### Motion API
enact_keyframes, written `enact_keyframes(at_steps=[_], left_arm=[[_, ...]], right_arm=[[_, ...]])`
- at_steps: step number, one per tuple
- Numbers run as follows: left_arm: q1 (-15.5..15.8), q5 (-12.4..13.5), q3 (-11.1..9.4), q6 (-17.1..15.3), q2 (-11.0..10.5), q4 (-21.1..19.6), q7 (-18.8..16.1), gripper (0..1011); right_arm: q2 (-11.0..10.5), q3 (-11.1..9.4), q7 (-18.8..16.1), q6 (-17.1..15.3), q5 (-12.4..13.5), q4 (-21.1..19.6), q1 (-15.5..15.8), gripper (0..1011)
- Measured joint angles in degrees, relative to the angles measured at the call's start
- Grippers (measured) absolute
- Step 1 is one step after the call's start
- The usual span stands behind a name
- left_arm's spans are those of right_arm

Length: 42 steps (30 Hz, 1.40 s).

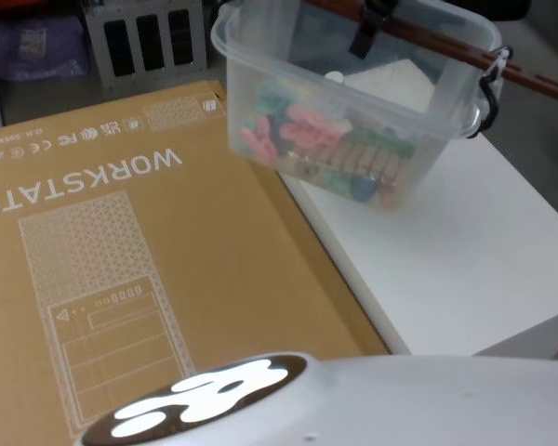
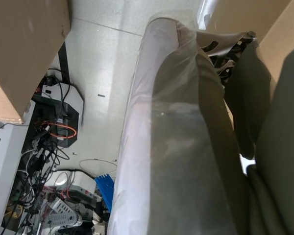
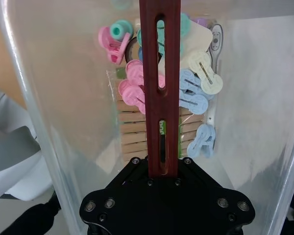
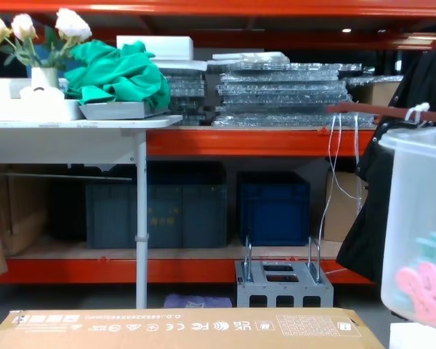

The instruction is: Use one hand to grasp the basket and place it at the designated location.

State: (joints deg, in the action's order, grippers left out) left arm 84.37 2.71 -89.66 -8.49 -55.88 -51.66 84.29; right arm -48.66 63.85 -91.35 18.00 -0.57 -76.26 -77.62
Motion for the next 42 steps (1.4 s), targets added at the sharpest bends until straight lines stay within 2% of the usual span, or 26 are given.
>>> enact_keyframes(at_steps=[6,28,42], left_arm=[[0.00,0.01,0.00,0.00,0.00,0.01,0.00,0],[0.00,0.00,0.00,0.00,0.00,0.01,0.00,0],[0.00,0.00,0.00,0.00,0.00,0.00,0.00,0]], right_arm=[[0.38,0.98,0.43,0.26,-0.17,-4.30,-0.41,0],[2.47,4.43,2.46,1.70,-2.37,-13.31,-2.02,0],[5.74,8.07,3.43,5.97,-4.69,-17.41,-2.44,0]])
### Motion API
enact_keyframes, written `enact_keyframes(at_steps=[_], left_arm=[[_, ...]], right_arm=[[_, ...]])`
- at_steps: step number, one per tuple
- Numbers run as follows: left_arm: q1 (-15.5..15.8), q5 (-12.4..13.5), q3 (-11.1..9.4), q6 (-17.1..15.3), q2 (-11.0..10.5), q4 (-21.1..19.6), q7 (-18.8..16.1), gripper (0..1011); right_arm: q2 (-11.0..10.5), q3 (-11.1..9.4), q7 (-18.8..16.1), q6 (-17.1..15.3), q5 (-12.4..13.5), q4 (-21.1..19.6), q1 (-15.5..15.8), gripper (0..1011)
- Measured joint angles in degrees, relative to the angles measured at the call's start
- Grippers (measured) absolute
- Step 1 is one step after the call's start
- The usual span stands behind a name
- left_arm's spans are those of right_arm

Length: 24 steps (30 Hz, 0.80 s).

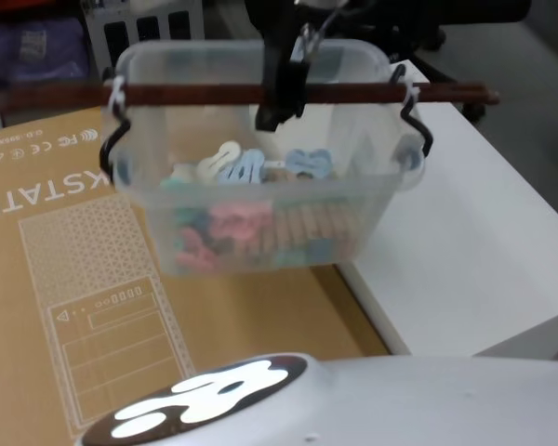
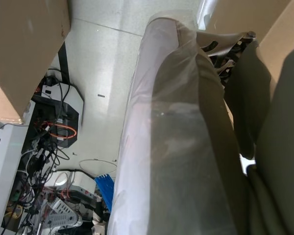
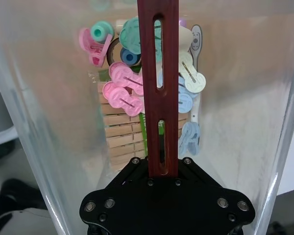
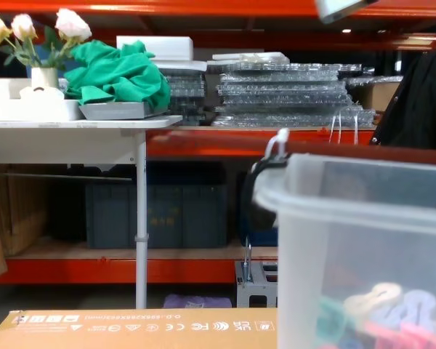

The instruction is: Use one hand to grasp the basket and place it at the designated location.

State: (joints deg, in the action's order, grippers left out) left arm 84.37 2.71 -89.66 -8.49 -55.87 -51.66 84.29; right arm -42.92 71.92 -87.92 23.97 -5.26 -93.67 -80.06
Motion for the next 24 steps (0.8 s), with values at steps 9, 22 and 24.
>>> enact_keyframes(at_steps=[9,22,24], left_arm=[[0.00,0.00,0.00,0.00,0.00,0.00,0.00,0],[0.00,0.00,0.00,0.00,0.00,0.01,0.00,0],[0.00,0.00,0.00,0.00,0.00,0.00,0.00,0]], right_arm=[[1.99,3.08,2.06,2.46,-4.09,-3.09,0.89,0],[2.76,6.16,7.63,6.15,-10.91,-5.89,3.06,0],[3.16,6.80,8.57,6.30,-12.17,-6.12,3.51,0]])
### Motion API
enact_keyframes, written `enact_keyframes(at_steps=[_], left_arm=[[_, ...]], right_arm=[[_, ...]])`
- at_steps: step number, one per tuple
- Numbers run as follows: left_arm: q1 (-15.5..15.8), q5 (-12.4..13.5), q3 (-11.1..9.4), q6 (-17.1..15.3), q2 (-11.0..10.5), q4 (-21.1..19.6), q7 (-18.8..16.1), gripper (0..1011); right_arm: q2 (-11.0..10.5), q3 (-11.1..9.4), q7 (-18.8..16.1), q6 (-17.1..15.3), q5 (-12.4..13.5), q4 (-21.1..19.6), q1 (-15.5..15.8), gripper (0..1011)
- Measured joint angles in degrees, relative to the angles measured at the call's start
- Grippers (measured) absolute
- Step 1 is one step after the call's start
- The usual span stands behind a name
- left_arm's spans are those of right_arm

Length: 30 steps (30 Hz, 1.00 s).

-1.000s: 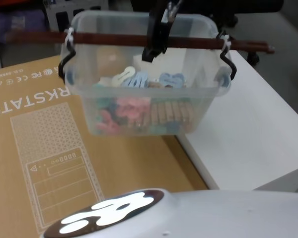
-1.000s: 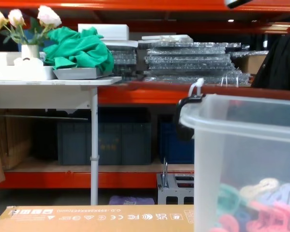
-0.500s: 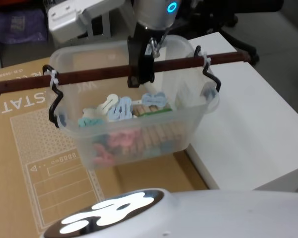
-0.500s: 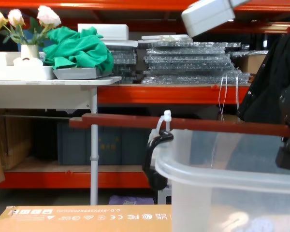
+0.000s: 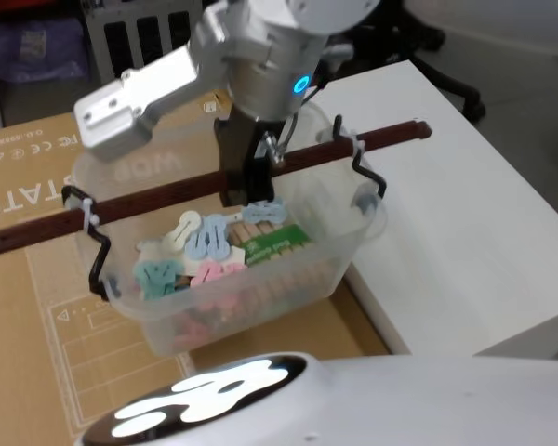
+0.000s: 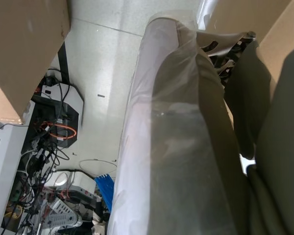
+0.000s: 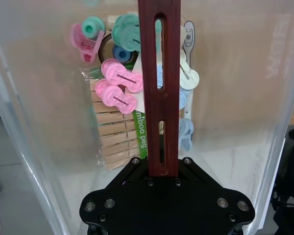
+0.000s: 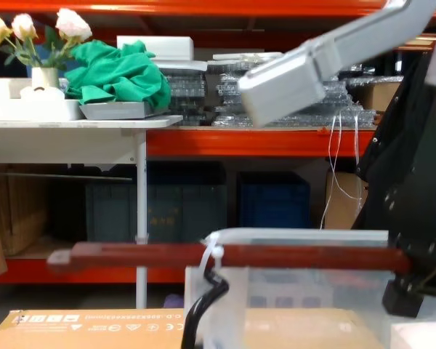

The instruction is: Use one hand to grasp the basket and place it at the designated location.

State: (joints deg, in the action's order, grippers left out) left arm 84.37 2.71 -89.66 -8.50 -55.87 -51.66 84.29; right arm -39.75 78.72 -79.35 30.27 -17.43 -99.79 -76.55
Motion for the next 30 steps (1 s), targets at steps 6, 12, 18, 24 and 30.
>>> enact_keyframes(at_steps=[6,12,18,24,30], left_arm=[[0.00,0.01,0.00,0.00,0.00,0.00,0.00,0],[0.00,0.00,0.00,0.00,0.00,0.00,0.00,0],[0.00,0.00,0.00,0.00,0.00,0.00,0.00,0],[0.00,0.00,0.00,0.00,0.00,0.01,0.00,0],[0.00,0.00,0.00,0.00,0.00,0.00,0.00,0]], right_arm=[[0.80,1.36,2.01,0.45,-2.47,-0.33,0.74,0],[1.26,2.31,3.81,-0.11,-4.15,-0.59,1.35,0],[2.15,3.18,5.44,-1.58,-4.97,0.12,1.99,0],[2.89,3.78,6.32,-3.26,-4.77,1.12,2.40,0],[3.40,4.77,6.81,-4.15,-4.68,1.47,2.76,0]])
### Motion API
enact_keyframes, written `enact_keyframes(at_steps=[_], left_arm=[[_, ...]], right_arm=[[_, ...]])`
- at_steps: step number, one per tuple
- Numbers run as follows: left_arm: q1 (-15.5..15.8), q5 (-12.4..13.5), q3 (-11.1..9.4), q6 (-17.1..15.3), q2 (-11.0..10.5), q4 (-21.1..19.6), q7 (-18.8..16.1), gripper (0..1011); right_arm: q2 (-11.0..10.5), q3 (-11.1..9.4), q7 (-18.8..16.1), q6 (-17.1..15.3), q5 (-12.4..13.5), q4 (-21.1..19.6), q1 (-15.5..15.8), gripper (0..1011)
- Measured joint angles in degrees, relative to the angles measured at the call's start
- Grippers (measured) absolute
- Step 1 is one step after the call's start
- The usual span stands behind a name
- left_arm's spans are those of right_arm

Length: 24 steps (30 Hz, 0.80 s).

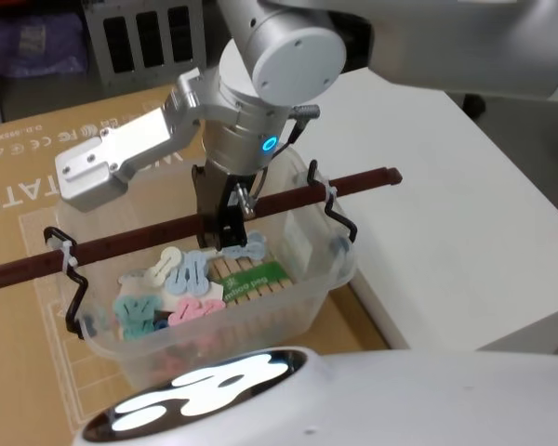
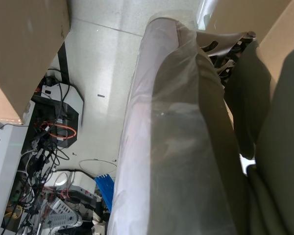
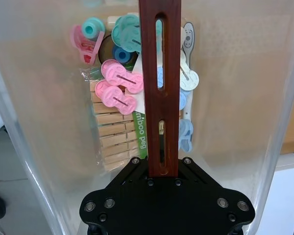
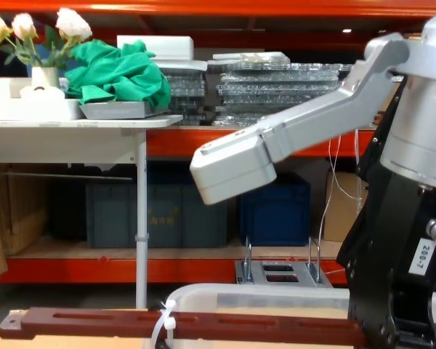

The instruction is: Use one hand to grasp the basket and place it at the designated location.

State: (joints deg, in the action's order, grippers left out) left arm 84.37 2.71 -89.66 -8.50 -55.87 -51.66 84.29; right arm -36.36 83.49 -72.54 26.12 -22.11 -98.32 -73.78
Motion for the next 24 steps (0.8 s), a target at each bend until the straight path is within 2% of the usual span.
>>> enact_keyframes(at_steps=[24], left_arm=[[0.00,0.00,0.00,0.00,0.00,0.00,0.00,0]], right_arm=[[2.40,3.01,-0.88,-1.83,-0.27,2.08,0.94,0]])
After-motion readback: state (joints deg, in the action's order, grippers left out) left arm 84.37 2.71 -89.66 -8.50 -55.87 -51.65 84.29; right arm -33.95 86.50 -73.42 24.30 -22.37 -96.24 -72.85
